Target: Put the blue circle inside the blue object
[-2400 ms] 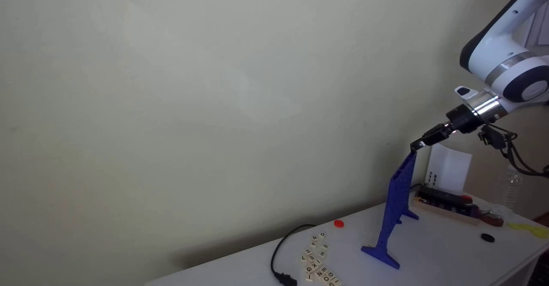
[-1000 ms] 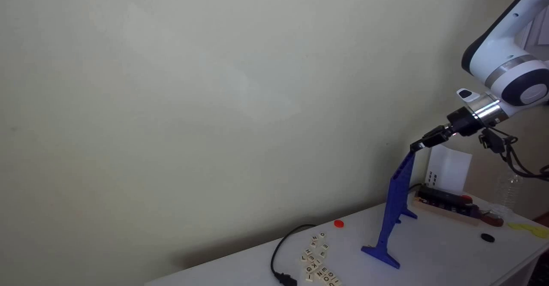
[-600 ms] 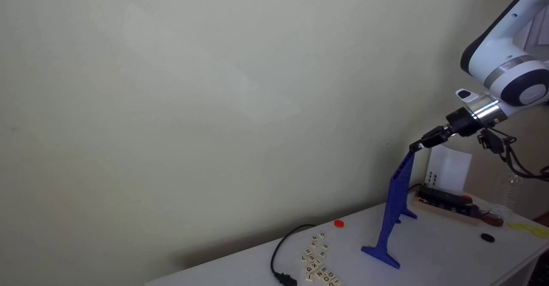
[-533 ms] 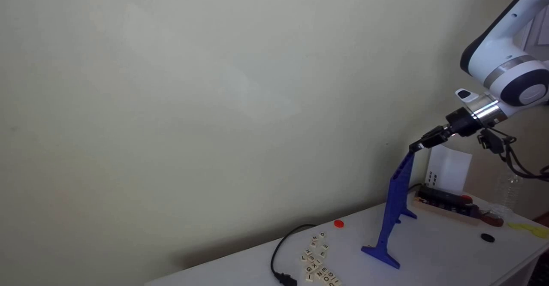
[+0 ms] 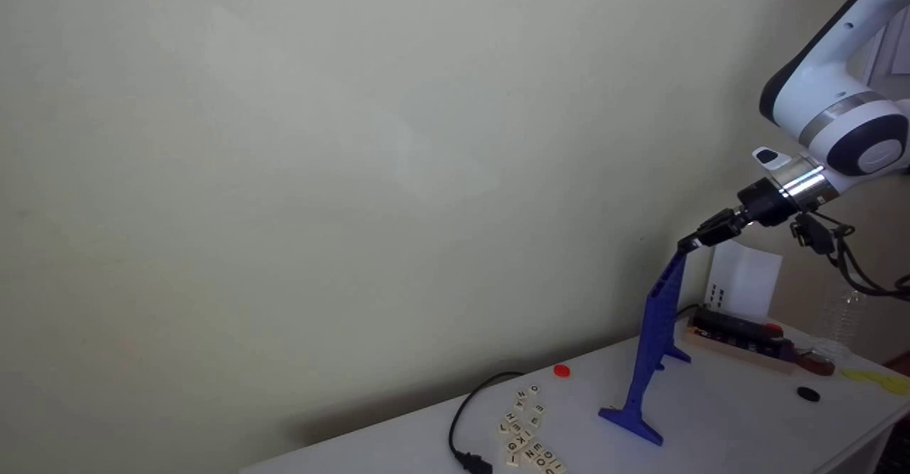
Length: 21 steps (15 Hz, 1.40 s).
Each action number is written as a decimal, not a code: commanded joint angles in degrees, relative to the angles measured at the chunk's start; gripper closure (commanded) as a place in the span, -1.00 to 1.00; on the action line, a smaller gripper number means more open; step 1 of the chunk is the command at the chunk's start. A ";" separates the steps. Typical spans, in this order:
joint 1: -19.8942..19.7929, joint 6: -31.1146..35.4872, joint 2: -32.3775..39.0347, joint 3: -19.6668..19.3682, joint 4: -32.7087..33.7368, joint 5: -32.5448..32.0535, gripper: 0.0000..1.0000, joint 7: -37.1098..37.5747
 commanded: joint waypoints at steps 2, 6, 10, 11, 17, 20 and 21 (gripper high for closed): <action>1.33 1.37 -0.62 -0.90 -1.58 -1.27 0.82 -0.35; 1.45 1.66 -0.65 -1.04 -1.83 -1.71 0.82 -0.28; 1.46 1.59 -0.85 -1.15 -1.87 -0.97 -0.18 -0.48; 1.46 1.54 -0.88 -1.17 -1.89 -0.94 -0.20 -0.48; 1.55 1.21 -1.14 -1.23 -2.43 -1.13 -0.98 -0.45; 1.51 0.72 -1.30 -1.27 -2.58 -1.43 -1.00 -0.41; 1.50 0.52 -1.42 -1.24 -2.64 -1.43 -1.00 -0.43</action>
